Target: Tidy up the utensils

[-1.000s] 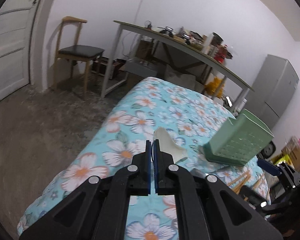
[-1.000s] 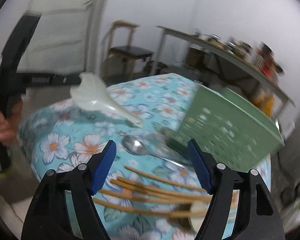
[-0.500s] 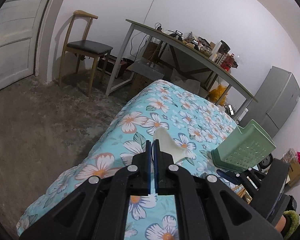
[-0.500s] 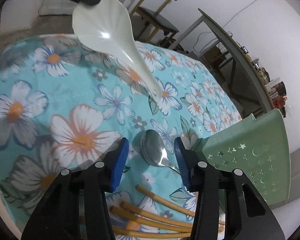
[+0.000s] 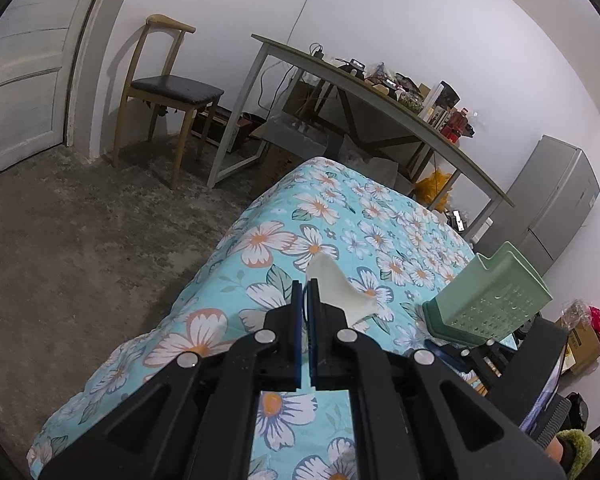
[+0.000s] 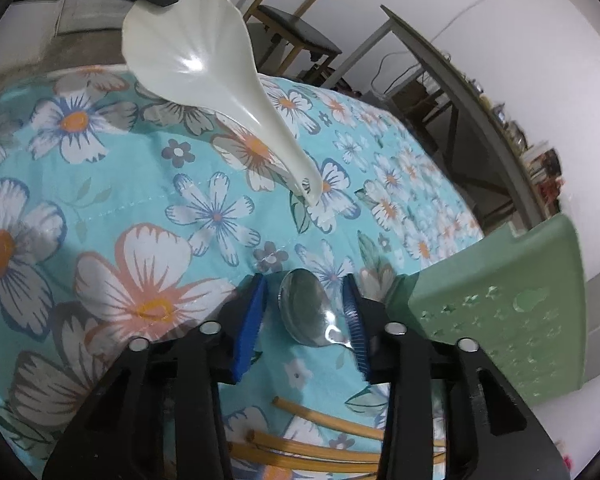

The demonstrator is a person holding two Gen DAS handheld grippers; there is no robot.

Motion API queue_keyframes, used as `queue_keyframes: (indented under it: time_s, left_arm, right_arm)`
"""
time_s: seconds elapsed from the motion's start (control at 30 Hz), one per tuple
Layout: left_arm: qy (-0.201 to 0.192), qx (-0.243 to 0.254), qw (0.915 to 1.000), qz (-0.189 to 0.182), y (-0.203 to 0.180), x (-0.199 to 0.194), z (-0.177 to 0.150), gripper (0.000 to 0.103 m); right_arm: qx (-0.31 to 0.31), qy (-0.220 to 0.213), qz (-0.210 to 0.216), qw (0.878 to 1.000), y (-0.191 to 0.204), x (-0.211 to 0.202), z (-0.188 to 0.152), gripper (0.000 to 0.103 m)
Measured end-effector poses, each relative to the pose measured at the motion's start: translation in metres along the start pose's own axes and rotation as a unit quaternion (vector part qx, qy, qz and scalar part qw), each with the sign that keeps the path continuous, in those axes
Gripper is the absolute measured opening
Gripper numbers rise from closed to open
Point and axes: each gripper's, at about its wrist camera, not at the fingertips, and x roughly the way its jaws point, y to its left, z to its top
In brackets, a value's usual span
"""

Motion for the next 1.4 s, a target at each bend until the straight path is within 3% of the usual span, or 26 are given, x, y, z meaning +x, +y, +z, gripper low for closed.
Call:
queue_keyframes:
  time_s: [0.1, 0.17, 0.4, 0.63, 0.87, 1.07, 1.23, 1.4]
  left_arm:
    - [-0.004, 0.001, 1.0000, 0.002, -0.002, -0.001, -0.001, 0.002]
    - [-0.007, 0.003, 1.0000, 0.003, -0.003, -0.005, 0.000, 0.002]
    - [-0.031, 0.012, 0.9994, 0.001, -0.013, -0.021, 0.006, 0.002]
    - [-0.055, 0.028, 0.9981, -0.008, -0.027, -0.036, 0.017, 0.002]
    - [-0.065, 0.037, 0.9972, -0.010, -0.040, -0.046, 0.022, 0.002]
    - [-0.086, 0.052, 0.9945, -0.031, -0.054, -0.062, 0.031, 0.002]
    - [-0.118, 0.105, 0.9856, -0.059, -0.090, -0.078, 0.049, 0.002]
    - [-0.122, 0.184, 0.9731, -0.067, -0.135, -0.077, 0.060, 0.002]
  right_arm:
    - [0.032, 0.006, 0.027, 0.999, -0.006, 0.001, 0.001, 0.008]
    - [0.049, -0.001, 0.032, 0.998, -0.010, -0.002, 0.002, 0.006]
    - [0.135, -0.048, 0.051, 0.988, -0.048, -0.030, -0.001, 0.003]
    - [0.249, -0.099, 0.084, 0.960, -0.108, -0.071, -0.021, 0.001]
    - [0.273, -0.123, 0.088, 0.950, -0.126, -0.087, -0.033, 0.001]
    - [0.323, -0.145, 0.105, 0.929, -0.154, -0.104, -0.047, 0.001]
    - [0.348, -0.163, 0.099, 0.918, -0.170, -0.120, -0.061, 0.001]
    - [0.374, -0.187, 0.095, 0.904, -0.190, -0.138, -0.075, 0.001]
